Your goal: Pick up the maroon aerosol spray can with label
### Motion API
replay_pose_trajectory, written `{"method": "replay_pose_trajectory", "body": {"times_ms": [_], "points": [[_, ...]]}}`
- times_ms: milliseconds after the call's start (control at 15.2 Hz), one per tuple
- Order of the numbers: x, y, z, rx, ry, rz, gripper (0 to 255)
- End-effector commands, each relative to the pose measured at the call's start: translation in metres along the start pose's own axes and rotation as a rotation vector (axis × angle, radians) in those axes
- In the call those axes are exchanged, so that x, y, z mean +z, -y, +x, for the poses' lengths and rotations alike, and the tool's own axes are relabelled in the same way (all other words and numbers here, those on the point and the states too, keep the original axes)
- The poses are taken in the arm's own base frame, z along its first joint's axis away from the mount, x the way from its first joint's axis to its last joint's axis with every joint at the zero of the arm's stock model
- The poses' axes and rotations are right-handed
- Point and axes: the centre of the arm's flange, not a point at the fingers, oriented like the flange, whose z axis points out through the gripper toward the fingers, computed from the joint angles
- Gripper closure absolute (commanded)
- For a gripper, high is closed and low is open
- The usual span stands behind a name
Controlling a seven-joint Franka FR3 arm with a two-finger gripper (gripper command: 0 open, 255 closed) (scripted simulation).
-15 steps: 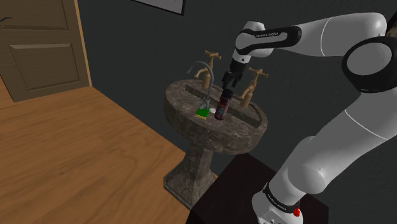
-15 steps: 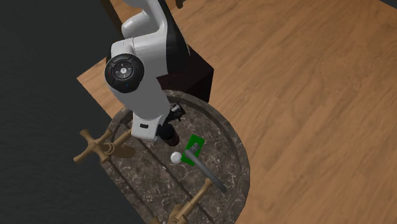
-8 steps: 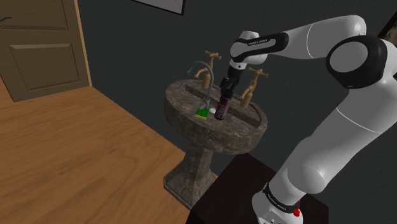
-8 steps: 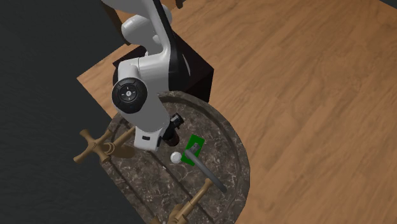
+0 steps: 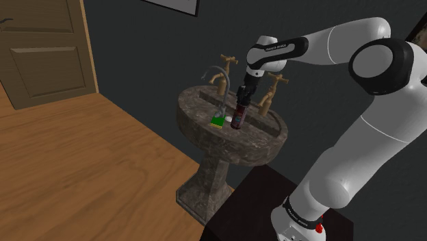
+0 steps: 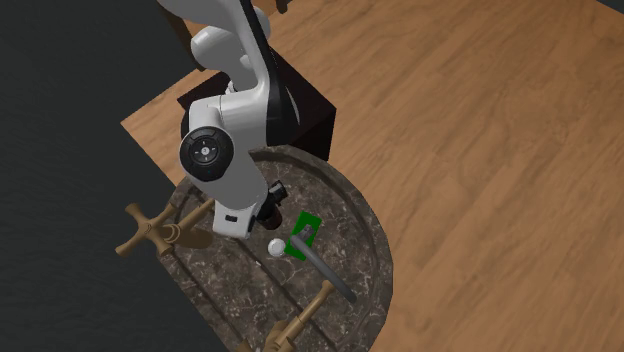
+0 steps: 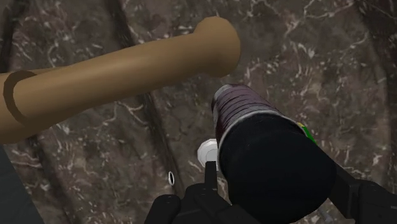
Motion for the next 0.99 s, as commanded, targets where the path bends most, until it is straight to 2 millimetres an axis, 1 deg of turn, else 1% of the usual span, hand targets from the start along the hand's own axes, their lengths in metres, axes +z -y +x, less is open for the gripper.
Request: {"method": "replay_pose_trajectory", "body": {"times_ms": [0, 264, 924], "points": [[0.001, 0.0, 0.0, 0.001, 0.003, 0.0, 255], [0.003, 0.0, 0.0, 0.001, 0.003, 0.0, 255], [-0.05, 0.001, 0.002, 0.001, 0.003, 0.0, 255]]}}
